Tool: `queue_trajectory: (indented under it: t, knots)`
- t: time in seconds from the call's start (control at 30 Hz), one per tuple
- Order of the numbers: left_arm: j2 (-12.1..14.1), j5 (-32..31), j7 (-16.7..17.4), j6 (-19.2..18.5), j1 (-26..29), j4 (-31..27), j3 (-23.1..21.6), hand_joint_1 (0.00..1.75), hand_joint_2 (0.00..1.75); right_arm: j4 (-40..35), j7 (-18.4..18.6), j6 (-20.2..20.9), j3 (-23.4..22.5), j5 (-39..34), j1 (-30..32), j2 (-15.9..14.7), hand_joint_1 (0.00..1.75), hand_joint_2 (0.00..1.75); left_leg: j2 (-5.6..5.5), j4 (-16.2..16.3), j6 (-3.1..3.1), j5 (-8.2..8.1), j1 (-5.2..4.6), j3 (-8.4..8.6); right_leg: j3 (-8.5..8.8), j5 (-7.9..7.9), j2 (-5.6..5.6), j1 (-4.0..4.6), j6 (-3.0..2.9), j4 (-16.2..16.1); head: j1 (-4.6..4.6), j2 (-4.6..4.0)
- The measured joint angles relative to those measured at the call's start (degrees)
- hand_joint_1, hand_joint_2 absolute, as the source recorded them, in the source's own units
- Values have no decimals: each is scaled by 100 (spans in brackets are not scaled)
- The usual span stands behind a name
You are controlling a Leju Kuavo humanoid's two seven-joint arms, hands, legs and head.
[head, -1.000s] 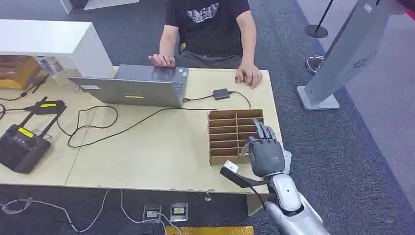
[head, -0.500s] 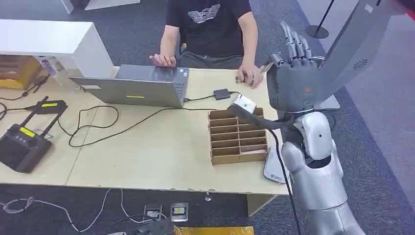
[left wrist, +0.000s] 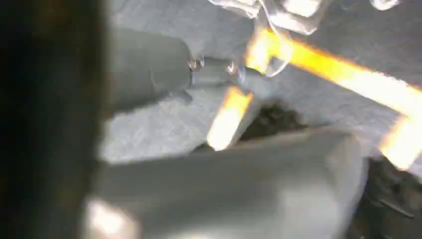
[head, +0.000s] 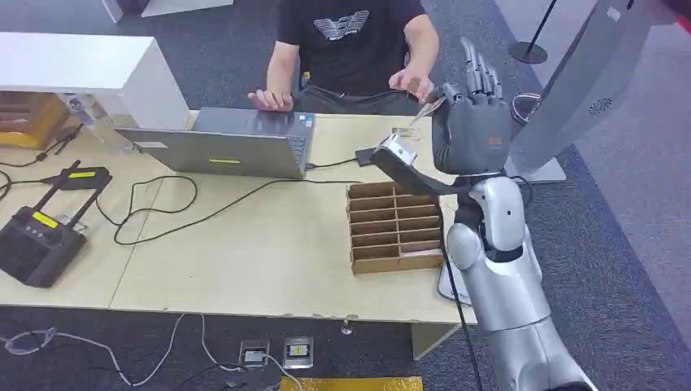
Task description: Pass the card to the sensor for recognition and then transmit it.
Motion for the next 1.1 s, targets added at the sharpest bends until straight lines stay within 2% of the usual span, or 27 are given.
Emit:
queue_trajectory:
  t: [0.03, 0.13, 0.23, 0.3, 0.37, 0.43, 0.47, 0.6, 0.63, 0.67, 0.73, 0.8, 0.9, 0.97, 1.03, 1.1]
  knots:
    - [-2, 105, 120, 109, -1, 0, -4, 0, 0, 125, 33, 7, 18, -26, -30, 50, 175, 175, 0, 0, 0, 0, 0, 0, -1, 0, 0, 0, 0, -1, 4, 0]
    - [126, 469, 1168, 638, 28, -471, 11, 0, 0, 580, 118, 39, 70, -35, -171, 212, 175, 175, 0, 0, 0, 0, 2, -2, -2, 0, -1, 3, -1, 1, 4, 0]
    - [374, 698, 1281, 836, 53, -953, 35, 0, 0, 946, 194, 26, 83, -81, -274, 323, 175, 175, -7, 0, 0, 0, 3, -3, -2, -1, -7, 3, -2, 1, 2, 0]
    - [433, 1007, 1329, 1228, 134, -1125, 92, 0, 0, 1120, 240, 57, 114, -74, -344, 389, 175, 175, -3, 0, -1, 0, 3, -4, -5, -2, -1, 3, -3, 1, 2, 0]
    - [477, 1351, 890, 1289, 207, -1136, 197, 0, 0, 1377, 166, -33, 133, -92, -503, 398, 175, 175, 3, 0, -2, -1, 2, -3, -10, -2, 5, 3, -3, -1, 0, 0]
    - [470, 1549, -228, 947, 198, -808, 247, 0, 0, 1688, -31, -194, 135, -186, -673, 380, 175, 175, -4, 0, 0, 0, 1, -6, -9, -1, -5, 2, -3, -2, 2, 0]
    - [452, 1619, -568, 907, 185, -526, 271, 0, 0, 1838, -29, -236, 138, -177, -758, 384, 175, 175, -4, 0, 0, 0, 1, -5, -6, -1, -5, 2, -3, -2, 4, 0]
    - [420, 1868, -827, 815, 188, -19, 339, 0, 0, 2249, -225, -280, 153, -302, -959, 369, 175, 175, 3, 1, 0, 0, 0, -5, -13, 2, 7, 1, -4, -2, -2, 0]
    - [418, 1851, -771, 885, 171, 130, 339, 0, 0, 2354, -243, -306, 153, -361, -1022, 356, 175, 175, 2, 1, 0, 1, 1, -5, -11, 2, 2, 2, -4, -1, 4, 0]
    - [400, 1807, -461, 1111, 181, 197, 339, 0, 0, 2478, -241, -310, 157, -424, -1103, 349, 175, 175, 2, 1, -1, 1, 4, -6, -11, 2, 1, 5, -4, 0, 2, 0]
    - [450, 1750, 161, 1475, 249, -50, 341, 0, 0, 2574, -188, -282, 164, -450, -1217, 338, 175, 175, 2, 1, -1, 1, 4, -7, -13, 2, 4, 6, -4, -2, -4, 0]
    - [498, 1744, 203, 1460, 259, -225, 341, 0, 0, 2666, -166, -256, 170, -437, -1277, 321, 175, 175, 0, 1, -1, 1, 4, -7, -12, 1, -1, 6, -4, -3, 4, 0]
    - [483, 1724, -71, 1236, 251, -201, 332, 0, 0, 2797, -168, -295, 195, -420, -1294, 312, 175, 175, -1, 1, -1, 0, 4, -7, -12, 1, 2, 6, -4, -4, -2, 0]
    - [462, 1728, -646, 838, 209, -31, 317, 0, 0, 2913, -201, -391, 210, -396, -1293, 299, 175, 175, 0, 1, -1, 0, 5, -6, -12, 1, 1, 7, -4, -6, 4, 0]
    - [356, 1739, -1322, 397, 129, 383, 306, 0, 0, 3049, -221, -444, 225, -358, -1284, 293, 175, 175, 0, 1, -1, 0, 4, -7, -12, 1, -1, 6, -4, -6, 2, 0]
    - [210, 1737, -1734, 127, 64, 915, 293, 0, 0, 3195, -236, -518, 271, -328, -1270, 286, 175, 175, 0, 1, -1, 0, 5, -6, -11, 2, 3, 6, -4, -5, 2, 0]
